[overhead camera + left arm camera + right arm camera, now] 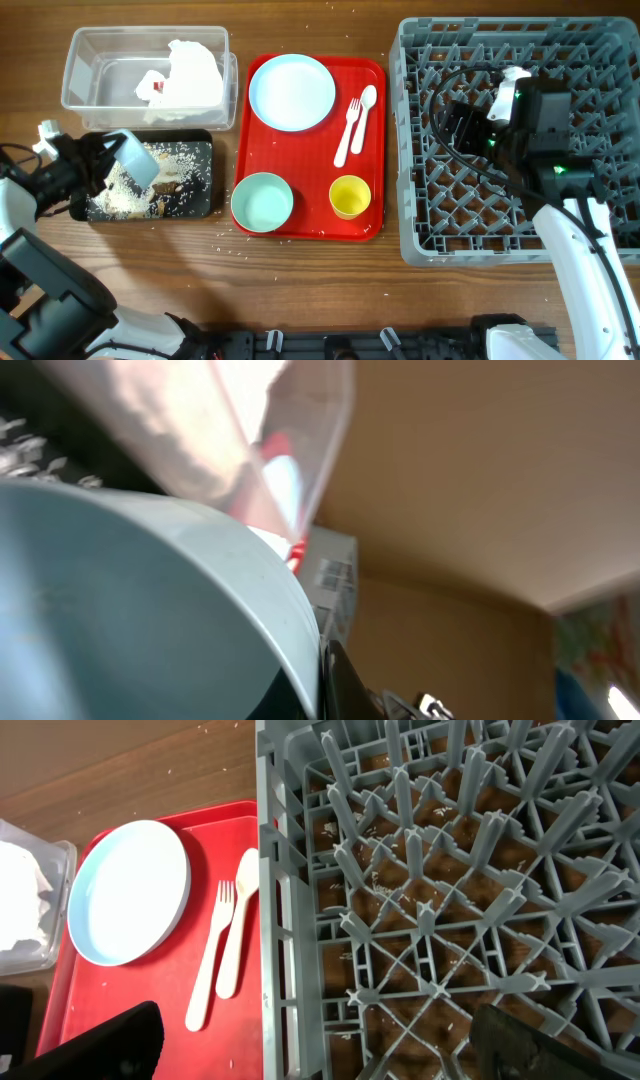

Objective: Sort waste into correct bins and load items into the dishwasher rack
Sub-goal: 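Tip the bowl over the black tray to dump the scraps, then return the emptied bowl onto the red tray with the left gripper, then grasp the yellow cup with the left gripper and lift it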

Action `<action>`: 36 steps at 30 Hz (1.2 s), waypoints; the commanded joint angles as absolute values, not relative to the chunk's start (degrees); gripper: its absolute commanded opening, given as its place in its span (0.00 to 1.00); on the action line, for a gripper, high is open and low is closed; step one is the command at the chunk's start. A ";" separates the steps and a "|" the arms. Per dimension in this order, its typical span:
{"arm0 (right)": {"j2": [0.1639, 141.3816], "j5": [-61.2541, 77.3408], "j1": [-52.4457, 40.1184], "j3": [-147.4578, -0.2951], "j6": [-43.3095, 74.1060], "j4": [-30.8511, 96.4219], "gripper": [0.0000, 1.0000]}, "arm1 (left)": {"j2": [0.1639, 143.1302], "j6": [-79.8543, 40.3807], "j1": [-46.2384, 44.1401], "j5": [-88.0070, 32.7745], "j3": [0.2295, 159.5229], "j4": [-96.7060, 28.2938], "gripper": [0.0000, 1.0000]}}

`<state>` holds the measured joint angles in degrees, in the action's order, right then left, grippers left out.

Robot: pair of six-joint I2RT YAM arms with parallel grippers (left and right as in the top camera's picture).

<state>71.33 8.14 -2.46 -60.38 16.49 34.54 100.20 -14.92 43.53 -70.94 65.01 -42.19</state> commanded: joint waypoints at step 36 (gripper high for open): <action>71.81 9.10 -2.66 -61.39 16.67 34.11 1.00 | 92.31 -5.23 -30.57 -20.43 69.14 -30.17 0.58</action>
